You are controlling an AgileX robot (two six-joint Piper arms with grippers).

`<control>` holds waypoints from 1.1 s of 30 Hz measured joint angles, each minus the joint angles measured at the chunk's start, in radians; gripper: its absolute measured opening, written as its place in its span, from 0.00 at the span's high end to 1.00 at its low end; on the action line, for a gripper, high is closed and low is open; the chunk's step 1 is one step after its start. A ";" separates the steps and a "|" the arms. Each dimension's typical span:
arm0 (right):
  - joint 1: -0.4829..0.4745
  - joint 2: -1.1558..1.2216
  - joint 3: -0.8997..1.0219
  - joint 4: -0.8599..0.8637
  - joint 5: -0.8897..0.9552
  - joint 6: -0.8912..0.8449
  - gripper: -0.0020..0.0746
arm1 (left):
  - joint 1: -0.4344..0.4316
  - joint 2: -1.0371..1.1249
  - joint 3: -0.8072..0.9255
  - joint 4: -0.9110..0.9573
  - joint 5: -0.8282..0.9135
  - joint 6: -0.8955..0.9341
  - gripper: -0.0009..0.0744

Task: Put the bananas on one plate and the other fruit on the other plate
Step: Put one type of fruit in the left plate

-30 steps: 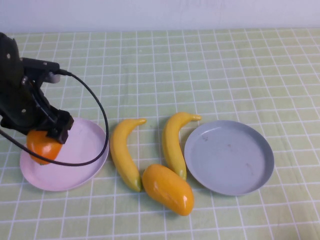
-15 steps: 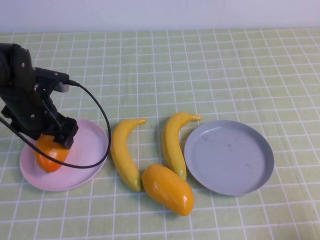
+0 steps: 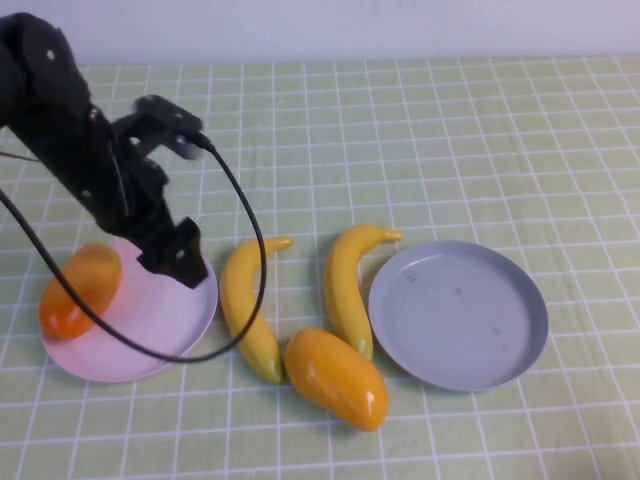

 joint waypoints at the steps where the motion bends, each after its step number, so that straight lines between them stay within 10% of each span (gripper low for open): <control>1: 0.000 0.000 0.000 0.000 0.000 0.000 1.00 | -0.021 0.000 0.000 -0.042 0.011 0.125 0.18; 7: 0.000 0.000 0.000 0.000 0.000 0.000 1.00 | -0.185 0.000 -0.001 -0.144 0.021 0.530 0.18; 19: 0.000 0.000 0.000 0.000 0.000 0.000 1.00 | -0.507 0.018 -0.001 0.034 0.019 0.609 0.18; 33: 0.000 0.000 0.000 0.003 0.000 0.000 1.00 | -0.562 0.119 -0.001 0.128 -0.023 0.611 0.18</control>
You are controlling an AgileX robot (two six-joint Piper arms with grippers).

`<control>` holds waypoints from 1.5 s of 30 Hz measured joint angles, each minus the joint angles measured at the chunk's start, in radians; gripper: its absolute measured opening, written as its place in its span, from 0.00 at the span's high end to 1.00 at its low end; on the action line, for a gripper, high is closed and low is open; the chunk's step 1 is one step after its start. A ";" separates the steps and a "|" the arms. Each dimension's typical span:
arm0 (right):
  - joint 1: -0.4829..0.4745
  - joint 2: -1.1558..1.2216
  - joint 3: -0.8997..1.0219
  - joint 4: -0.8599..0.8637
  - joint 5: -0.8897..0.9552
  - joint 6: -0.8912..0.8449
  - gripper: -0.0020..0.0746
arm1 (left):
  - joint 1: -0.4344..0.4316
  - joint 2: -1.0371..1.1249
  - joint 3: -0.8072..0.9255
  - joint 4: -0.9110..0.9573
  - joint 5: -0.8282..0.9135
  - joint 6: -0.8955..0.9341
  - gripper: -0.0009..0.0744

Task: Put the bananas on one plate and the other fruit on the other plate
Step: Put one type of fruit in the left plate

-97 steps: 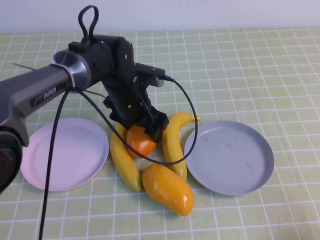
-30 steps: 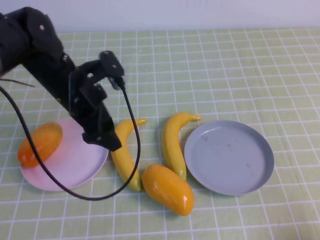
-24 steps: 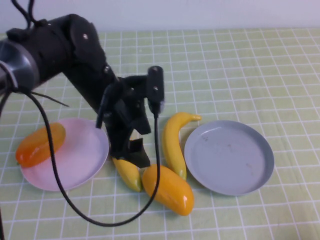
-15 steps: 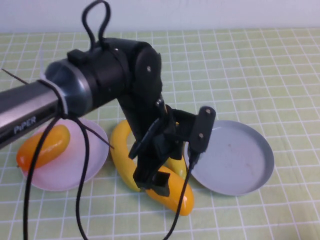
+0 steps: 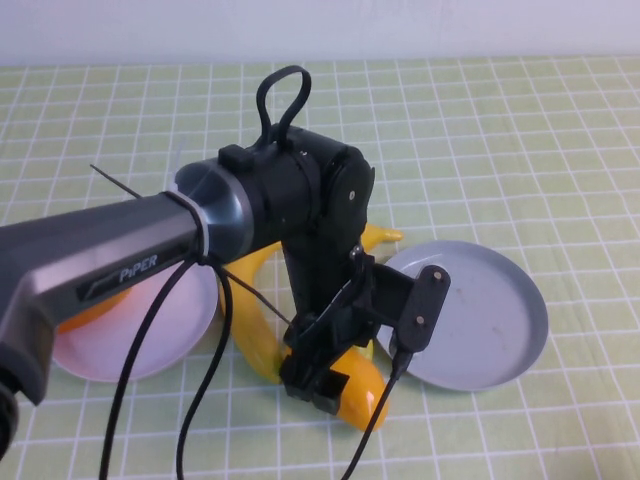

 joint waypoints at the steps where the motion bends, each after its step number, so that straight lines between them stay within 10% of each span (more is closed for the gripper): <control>1: 0.000 0.000 0.000 0.000 0.000 0.000 1.00 | 0.000 0.005 0.000 0.001 -0.007 0.000 0.18; 18: 0.000 0.000 0.002 0.000 0.000 0.000 1.00 | 0.000 0.018 0.039 0.048 -0.009 -0.061 0.30; 26: 0.000 0.000 0.002 0.002 0.000 0.000 1.00 | 0.019 -0.138 0.041 0.160 0.011 -0.595 0.30; 37: 0.000 0.000 0.002 0.002 0.000 0.000 1.00 | 0.424 -0.183 0.042 0.053 -0.009 -0.898 0.30; 45: 0.000 0.000 0.002 0.004 0.000 0.000 1.00 | 0.502 -0.102 0.044 0.033 -0.090 -0.936 0.30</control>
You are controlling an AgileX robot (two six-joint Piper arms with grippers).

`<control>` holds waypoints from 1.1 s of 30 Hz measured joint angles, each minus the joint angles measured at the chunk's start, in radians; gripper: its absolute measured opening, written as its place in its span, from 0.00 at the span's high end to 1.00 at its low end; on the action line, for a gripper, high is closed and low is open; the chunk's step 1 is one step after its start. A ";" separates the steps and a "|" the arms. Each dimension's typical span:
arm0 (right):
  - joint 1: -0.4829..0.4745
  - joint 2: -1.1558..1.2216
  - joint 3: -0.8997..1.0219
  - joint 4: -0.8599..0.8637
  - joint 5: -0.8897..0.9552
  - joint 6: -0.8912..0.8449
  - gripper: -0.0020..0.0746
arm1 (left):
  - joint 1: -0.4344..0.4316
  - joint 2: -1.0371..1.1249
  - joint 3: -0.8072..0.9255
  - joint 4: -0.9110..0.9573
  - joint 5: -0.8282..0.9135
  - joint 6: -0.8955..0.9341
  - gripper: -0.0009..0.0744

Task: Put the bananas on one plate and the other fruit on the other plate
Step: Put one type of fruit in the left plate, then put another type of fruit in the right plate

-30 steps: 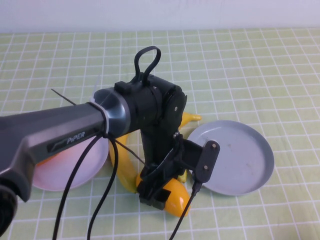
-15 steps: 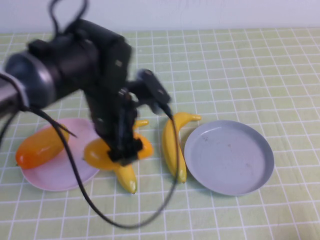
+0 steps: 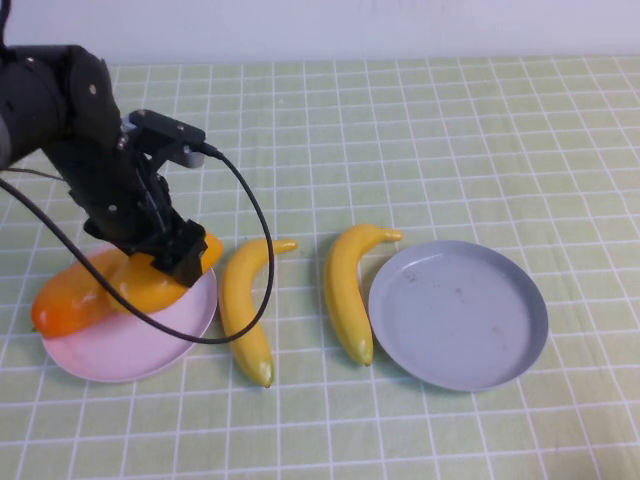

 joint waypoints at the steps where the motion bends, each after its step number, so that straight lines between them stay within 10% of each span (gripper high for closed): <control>1: 0.000 0.000 0.000 0.000 0.000 0.000 1.00 | 0.000 0.011 0.001 -0.003 0.000 -0.010 0.30; 22: 0.000 0.000 0.000 0.003 0.000 0.000 1.00 | 0.000 0.033 0.002 -0.009 0.004 -0.115 0.12; 25: 0.000 0.000 0.000 0.005 0.000 0.000 1.00 | 0.000 -0.023 0.005 -0.009 0.005 -0.133 0.30; 29: 0.000 0.000 0.000 0.005 0.000 0.000 1.00 | 0.000 -0.131 0.007 -0.009 0.012 -0.111 0.79; 33: 0.000 0.000 0.000 0.005 0.000 0.000 1.00 | 0.000 -0.239 0.007 -0.009 0.038 -0.102 0.95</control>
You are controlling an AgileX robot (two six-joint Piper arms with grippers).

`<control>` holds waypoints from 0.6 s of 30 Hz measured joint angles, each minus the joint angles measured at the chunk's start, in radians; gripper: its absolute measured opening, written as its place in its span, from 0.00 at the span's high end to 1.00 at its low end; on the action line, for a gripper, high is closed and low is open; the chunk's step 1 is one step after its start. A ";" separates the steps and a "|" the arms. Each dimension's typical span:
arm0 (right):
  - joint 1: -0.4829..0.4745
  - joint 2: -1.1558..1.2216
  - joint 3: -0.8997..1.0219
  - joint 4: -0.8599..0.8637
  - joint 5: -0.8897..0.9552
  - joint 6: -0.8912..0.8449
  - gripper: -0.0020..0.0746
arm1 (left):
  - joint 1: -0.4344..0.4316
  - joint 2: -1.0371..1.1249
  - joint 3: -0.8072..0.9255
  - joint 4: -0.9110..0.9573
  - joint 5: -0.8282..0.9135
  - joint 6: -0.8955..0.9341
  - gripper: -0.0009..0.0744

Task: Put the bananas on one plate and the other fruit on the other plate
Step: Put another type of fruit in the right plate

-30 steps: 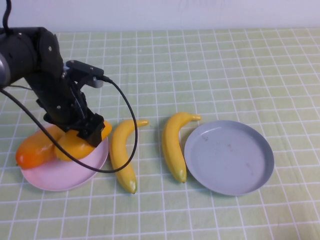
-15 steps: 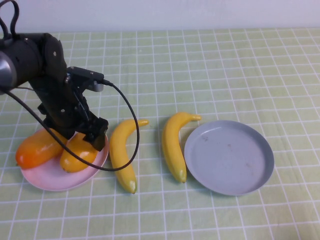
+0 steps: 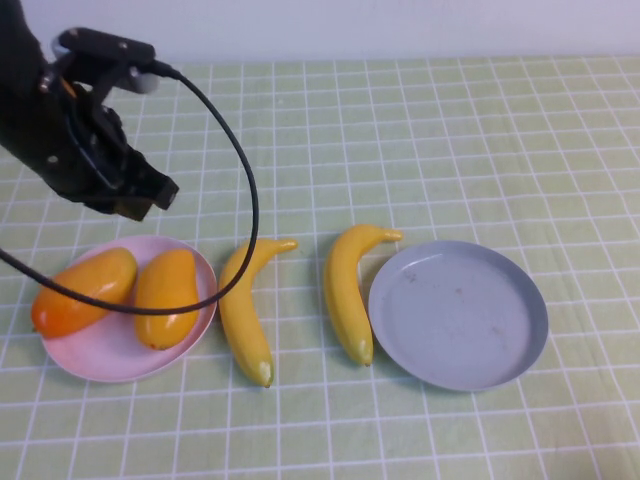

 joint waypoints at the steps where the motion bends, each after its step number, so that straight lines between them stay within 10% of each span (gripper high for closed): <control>1: 0.000 0.000 0.000 0.000 0.000 0.000 1.00 | 0.000 -0.032 0.002 0.000 0.005 0.000 0.96; 18: 0.000 0.000 0.000 0.002 0.000 0.000 1.00 | 0.000 -0.879 0.661 -0.012 -0.419 -0.056 0.99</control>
